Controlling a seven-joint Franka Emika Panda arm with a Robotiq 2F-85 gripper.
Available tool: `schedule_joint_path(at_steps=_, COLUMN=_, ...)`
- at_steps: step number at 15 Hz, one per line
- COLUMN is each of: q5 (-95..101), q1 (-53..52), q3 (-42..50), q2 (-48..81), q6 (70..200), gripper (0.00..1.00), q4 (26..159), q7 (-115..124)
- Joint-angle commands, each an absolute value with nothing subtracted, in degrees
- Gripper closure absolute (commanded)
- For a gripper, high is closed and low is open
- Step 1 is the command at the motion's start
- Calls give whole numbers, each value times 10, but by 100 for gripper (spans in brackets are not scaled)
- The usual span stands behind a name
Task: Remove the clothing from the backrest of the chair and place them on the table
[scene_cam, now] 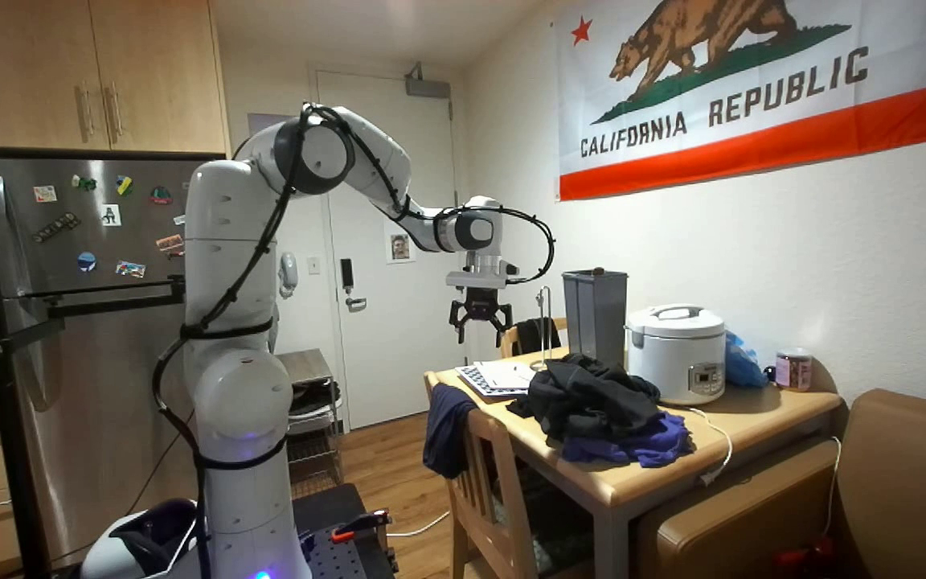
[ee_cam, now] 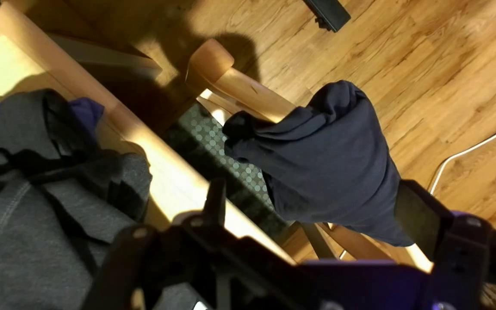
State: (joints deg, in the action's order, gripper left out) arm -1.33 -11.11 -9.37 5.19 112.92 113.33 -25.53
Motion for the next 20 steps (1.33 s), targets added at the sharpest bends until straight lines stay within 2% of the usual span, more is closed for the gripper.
schedule_joint_path(at_steps=1, q5=-14, q1=-107, q3=-102, q2=58, q6=1129, gripper=0, q4=1129, q7=-267)
schedule_joint_path(at_steps=13, q5=-22, q1=-121, q3=-166, q2=192, q6=1081, gripper=0, q4=1083, q7=-395)
schedule_joint_path(at_steps=20, q5=-25, q1=-112, q3=-171, q2=243, q6=1102, gripper=0, q4=1080, q7=-484)
